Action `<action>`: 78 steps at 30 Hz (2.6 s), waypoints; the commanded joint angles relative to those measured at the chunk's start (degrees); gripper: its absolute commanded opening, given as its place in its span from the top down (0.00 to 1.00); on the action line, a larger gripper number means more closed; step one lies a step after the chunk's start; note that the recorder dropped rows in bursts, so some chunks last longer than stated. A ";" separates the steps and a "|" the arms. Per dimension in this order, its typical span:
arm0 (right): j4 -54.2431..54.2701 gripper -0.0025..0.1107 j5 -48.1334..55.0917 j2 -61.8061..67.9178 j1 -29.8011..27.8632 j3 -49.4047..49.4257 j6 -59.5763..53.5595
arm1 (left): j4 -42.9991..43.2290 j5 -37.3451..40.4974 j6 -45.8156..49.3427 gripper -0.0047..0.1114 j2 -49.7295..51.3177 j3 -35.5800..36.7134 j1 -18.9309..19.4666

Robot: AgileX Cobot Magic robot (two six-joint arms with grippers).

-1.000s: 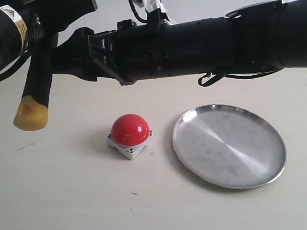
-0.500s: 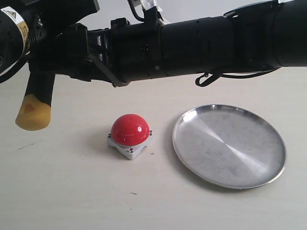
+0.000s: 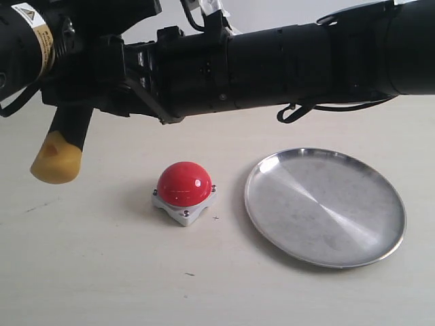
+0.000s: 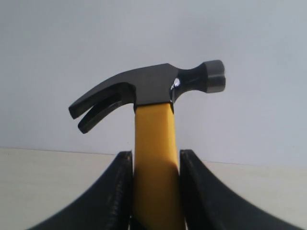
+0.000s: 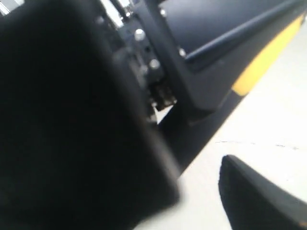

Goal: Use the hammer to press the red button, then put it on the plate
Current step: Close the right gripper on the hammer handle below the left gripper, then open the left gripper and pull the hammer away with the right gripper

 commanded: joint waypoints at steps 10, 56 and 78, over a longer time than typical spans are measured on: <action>0.18 0.49 -0.91 0.36 0.08 -0.39 0.15 | 3.38 -2.98 -0.59 0.96 -0.54 -0.97 -0.25; 0.18 0.98 -2.23 0.36 0.08 -0.39 0.59 | 3.38 7.12 10.25 0.30 0.43 -1.09 -0.25; 0.18 0.98 -4.95 -0.26 -6.82 -0.39 -1.44 | -0.23 17.36 21.07 0.30 -8.24 0.20 -0.25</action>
